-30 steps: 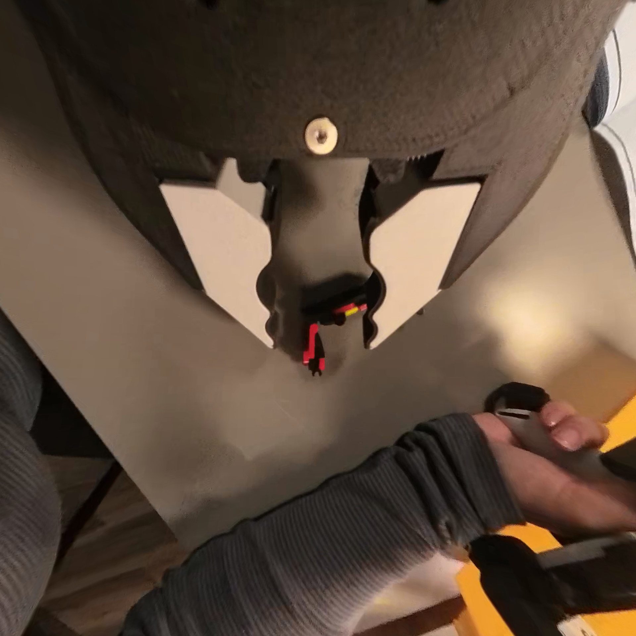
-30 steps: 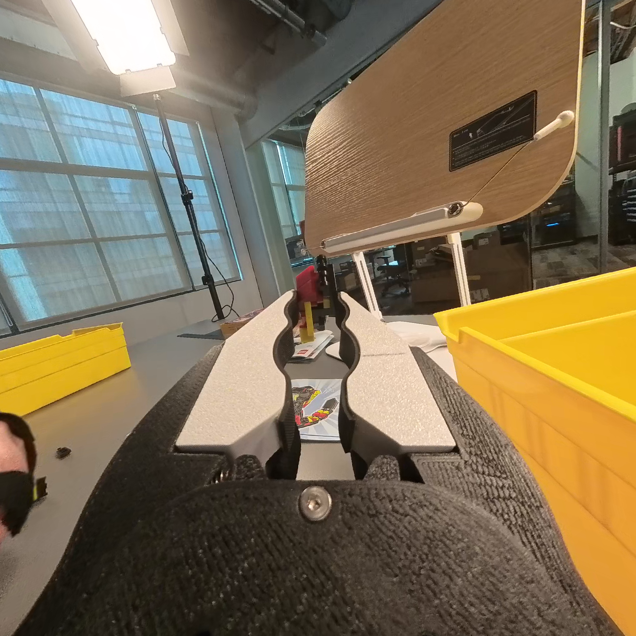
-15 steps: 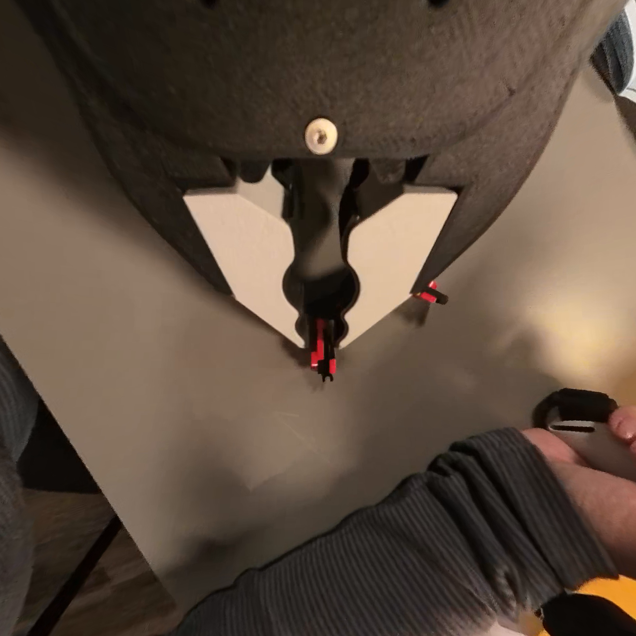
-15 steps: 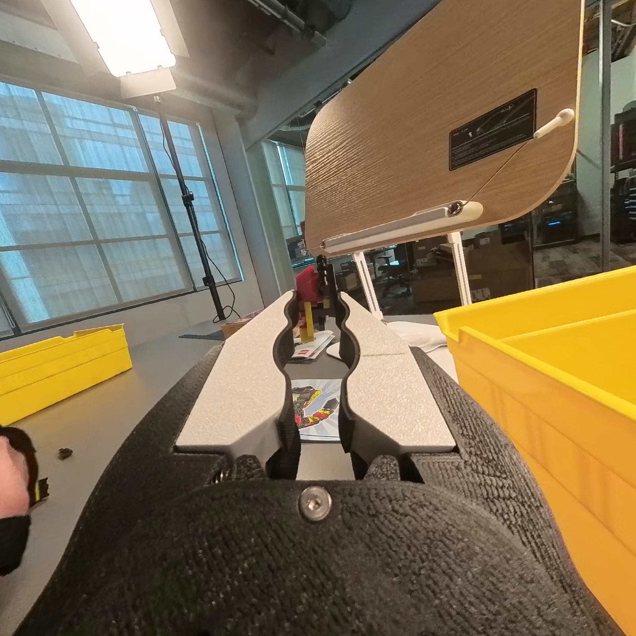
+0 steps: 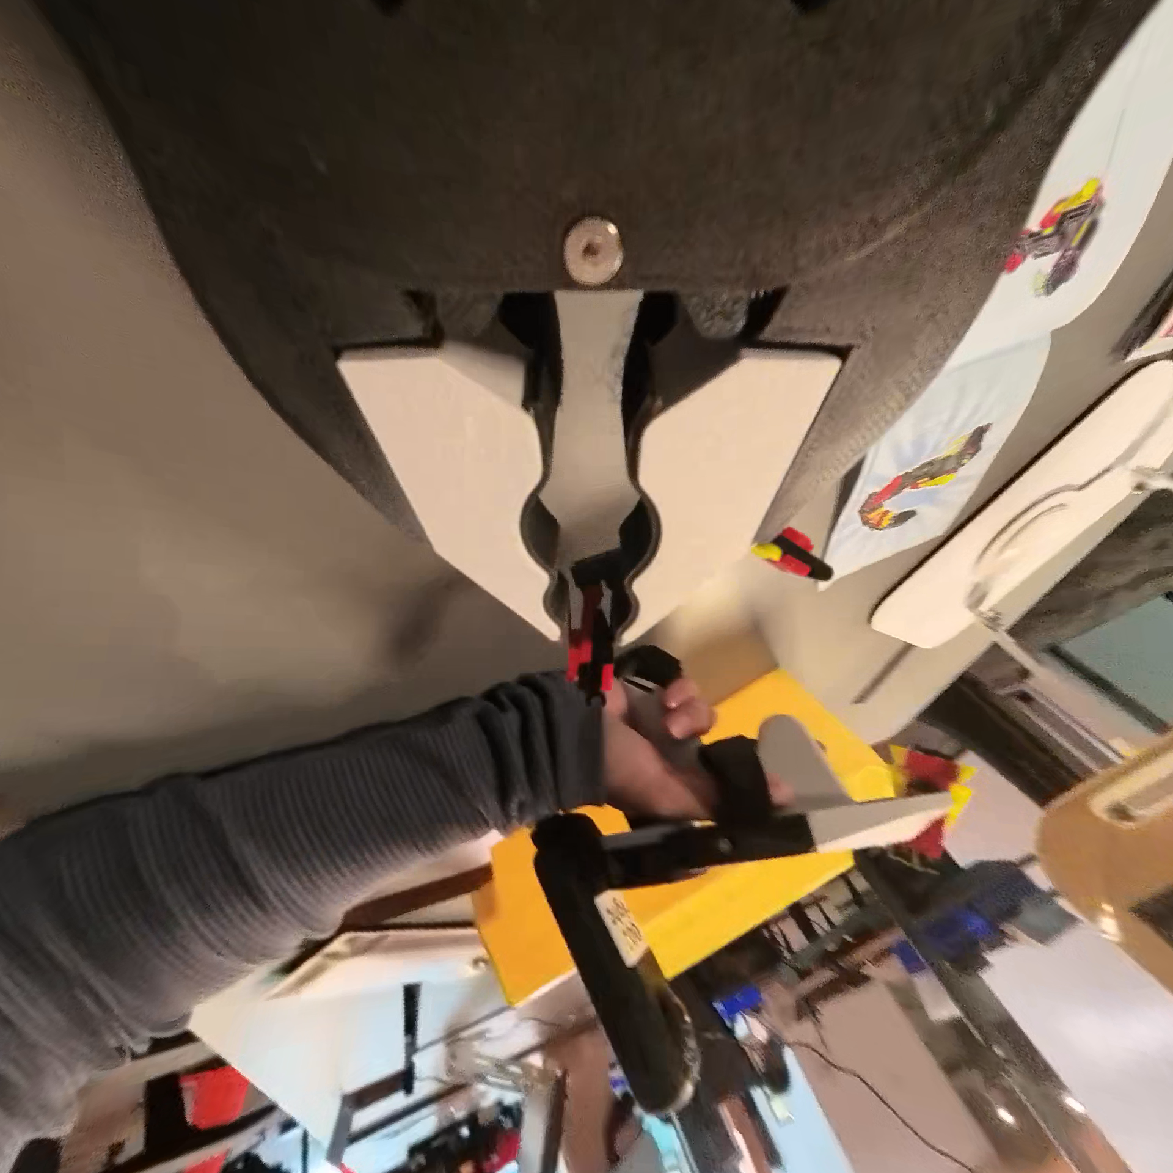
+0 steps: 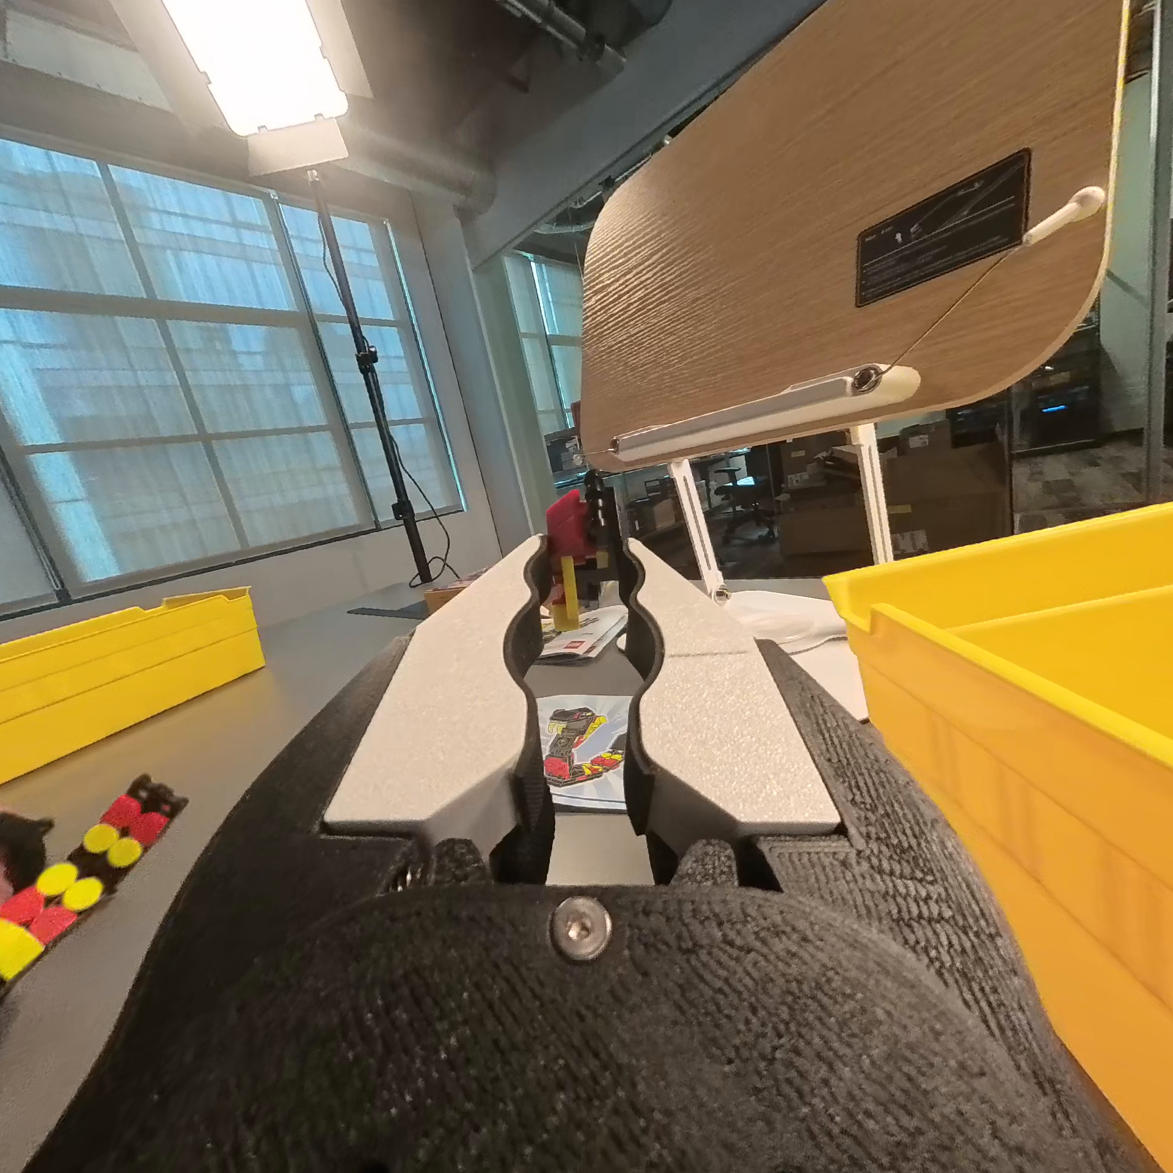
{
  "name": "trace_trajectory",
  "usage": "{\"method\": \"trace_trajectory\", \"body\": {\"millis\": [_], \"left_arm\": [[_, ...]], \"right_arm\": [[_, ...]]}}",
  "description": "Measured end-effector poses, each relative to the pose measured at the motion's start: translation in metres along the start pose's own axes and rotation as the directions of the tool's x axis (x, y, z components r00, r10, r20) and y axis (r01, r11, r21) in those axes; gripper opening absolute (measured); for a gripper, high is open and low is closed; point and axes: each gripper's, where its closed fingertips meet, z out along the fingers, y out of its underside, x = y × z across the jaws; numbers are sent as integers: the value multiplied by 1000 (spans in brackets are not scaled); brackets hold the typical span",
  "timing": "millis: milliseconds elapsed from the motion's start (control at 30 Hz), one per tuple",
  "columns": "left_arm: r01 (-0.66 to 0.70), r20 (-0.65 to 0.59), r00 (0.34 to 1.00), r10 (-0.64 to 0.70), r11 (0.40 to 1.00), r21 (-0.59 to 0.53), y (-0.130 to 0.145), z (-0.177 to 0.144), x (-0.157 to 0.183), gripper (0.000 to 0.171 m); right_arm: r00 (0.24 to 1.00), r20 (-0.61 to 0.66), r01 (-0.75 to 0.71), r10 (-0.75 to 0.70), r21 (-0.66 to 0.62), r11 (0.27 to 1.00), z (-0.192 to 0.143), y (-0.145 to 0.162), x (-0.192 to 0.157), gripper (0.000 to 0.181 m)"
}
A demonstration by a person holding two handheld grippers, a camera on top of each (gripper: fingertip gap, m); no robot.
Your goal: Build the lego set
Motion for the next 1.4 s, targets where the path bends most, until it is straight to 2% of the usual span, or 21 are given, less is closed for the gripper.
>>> {"method": "trace_trajectory", "body": {"millis": [100,200,333,567,933,1200,1300,1367,1400], "left_arm": [[-60,116,992,54,997,44,-6,-1,-15,11],[-71,166,984,58,994,77,-10,-5,-23,11],[5,153,988,-21,994,109,-10,-8,-29,11],[82,148,984,-104,986,148,-11,-11,-37,11],[115,163,976,-143,979,169,-11,-13,-43,11],[48,221,971,-88,982,181,-15,-17,-47,11],[22,251,966,-70,982,190,-16,-20,-51,11],[0,263,964,-50,982,188,-16,-21,-52,11],[-7,261,964,-42,983,186,-16,-20,-51,11]], "right_arm": [[1000,12,-3,3,0,1000,0,0,-2,19],[998,56,-19,19,-2,1000,1,1,-9,19],[989,140,-47,48,-10,999,1,2,-23,19],[987,152,-49,51,-17,999,1,3,-25,19],[986,159,-55,58,-21,998,1,4,-25,19],[980,182,-75,79,-29,997,1,5,-30,19],[959,230,-166,168,-28,986,-1,2,-35,19],[885,315,-344,342,-51,938,-3,-1,-42,19],[822,361,-448,440,-67,892,-5,-4,-45,19]]}}
